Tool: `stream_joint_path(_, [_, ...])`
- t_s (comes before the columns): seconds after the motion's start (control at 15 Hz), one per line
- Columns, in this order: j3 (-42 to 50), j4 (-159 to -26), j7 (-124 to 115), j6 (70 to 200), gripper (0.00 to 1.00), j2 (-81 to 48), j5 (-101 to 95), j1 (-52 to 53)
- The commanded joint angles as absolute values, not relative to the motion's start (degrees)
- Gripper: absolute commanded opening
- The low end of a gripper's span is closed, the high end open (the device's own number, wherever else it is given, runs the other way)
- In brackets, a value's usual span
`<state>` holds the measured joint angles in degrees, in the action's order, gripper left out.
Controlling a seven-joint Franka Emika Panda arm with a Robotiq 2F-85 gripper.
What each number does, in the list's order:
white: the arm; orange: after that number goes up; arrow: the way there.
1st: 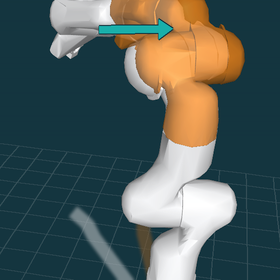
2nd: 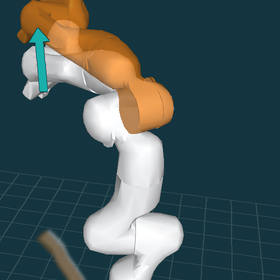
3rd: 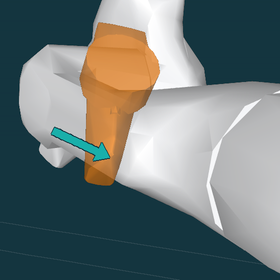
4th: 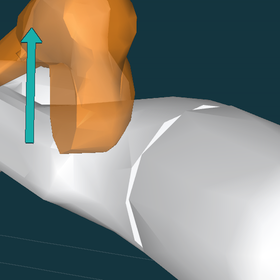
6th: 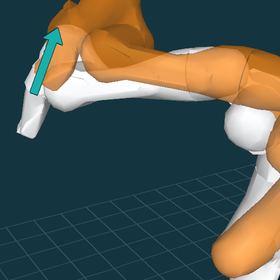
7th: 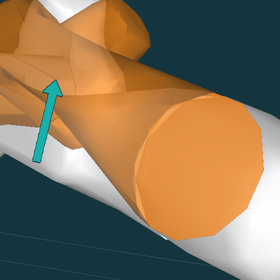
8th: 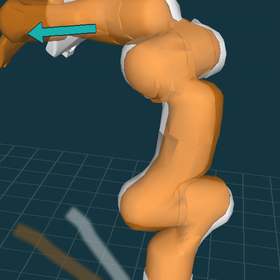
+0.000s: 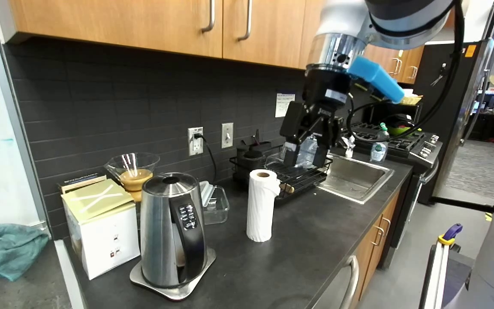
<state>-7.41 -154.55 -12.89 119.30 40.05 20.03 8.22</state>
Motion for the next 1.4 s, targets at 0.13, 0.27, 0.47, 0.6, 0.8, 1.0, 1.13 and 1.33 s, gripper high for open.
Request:
stream_joint_path(0.13, [-7.5,-155.9,-12.4,116.8,1.0,40.3,18.6,7.7])
stream_joint_path(0.27, [-6.8,-156.1,-11.5,116.6,1.0,40.1,19.0,7.7])
stream_joint_path(0.47, [-5.6,-156.9,-10.7,116.5,1.0,41.3,19.3,7.4])
stream_joint_path(0.6, [-4.5,-157.8,-8.3,117.3,1.0,42.7,19.8,7.9])
stream_joint_path(0.8, [-3.6,-156.0,-7.9,116.4,1.0,39.6,21.3,8.1])
stream_joint_path(1.0, [-4.2,-153.3,-7.5,117.1,1.0,35.7,21.1,8.5])
stream_joint_path(1.13, [-4.6,-150.8,-6.9,116.8,1.0,32.8,19.9,8.4])
stream_joint_path(1.33, [-4.2,-145.7,-5.8,116.0,1.0,27.7,18.5,7.6])
